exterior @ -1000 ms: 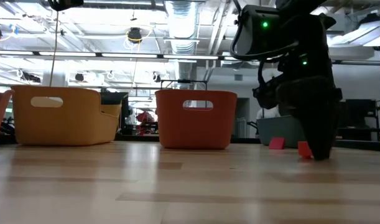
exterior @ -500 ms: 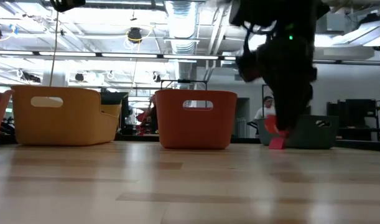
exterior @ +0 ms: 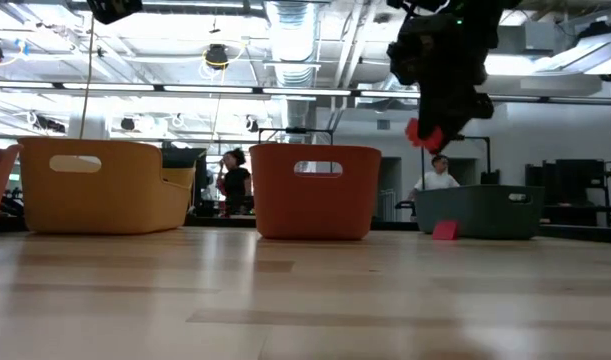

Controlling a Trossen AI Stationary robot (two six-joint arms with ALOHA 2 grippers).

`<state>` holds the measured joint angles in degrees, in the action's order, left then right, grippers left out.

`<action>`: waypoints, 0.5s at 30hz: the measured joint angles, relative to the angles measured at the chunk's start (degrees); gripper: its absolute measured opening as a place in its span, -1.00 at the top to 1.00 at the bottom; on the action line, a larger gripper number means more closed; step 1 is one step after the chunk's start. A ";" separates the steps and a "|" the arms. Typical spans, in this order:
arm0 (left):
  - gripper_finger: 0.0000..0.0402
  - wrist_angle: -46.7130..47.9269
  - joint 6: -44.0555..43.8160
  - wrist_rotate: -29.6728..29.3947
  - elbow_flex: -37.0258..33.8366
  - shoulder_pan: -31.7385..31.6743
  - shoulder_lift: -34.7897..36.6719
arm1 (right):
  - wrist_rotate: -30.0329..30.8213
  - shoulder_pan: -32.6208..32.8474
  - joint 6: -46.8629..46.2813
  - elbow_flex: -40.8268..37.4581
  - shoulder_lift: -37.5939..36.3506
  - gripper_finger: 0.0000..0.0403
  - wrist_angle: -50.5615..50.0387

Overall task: Sort blocks
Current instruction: Put the orange game piece into the blue bin

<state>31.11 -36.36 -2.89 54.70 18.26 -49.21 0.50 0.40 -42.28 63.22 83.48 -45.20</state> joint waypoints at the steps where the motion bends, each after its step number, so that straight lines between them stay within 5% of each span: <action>1: -0.33 0.01 -0.44 0.01 0.00 0.00 0.00 | 0.08 -1.93 0.72 0.00 -1.26 0.29 -0.83; 15: -0.33 -0.02 -5.54 -5.18 0.00 0.00 0.00 | -0.52 -31.91 8.07 0.02 -9.68 0.26 -19.53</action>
<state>31.09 -41.91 -8.07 54.70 18.26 -49.21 -0.02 -31.51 -34.21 63.24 73.80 -64.73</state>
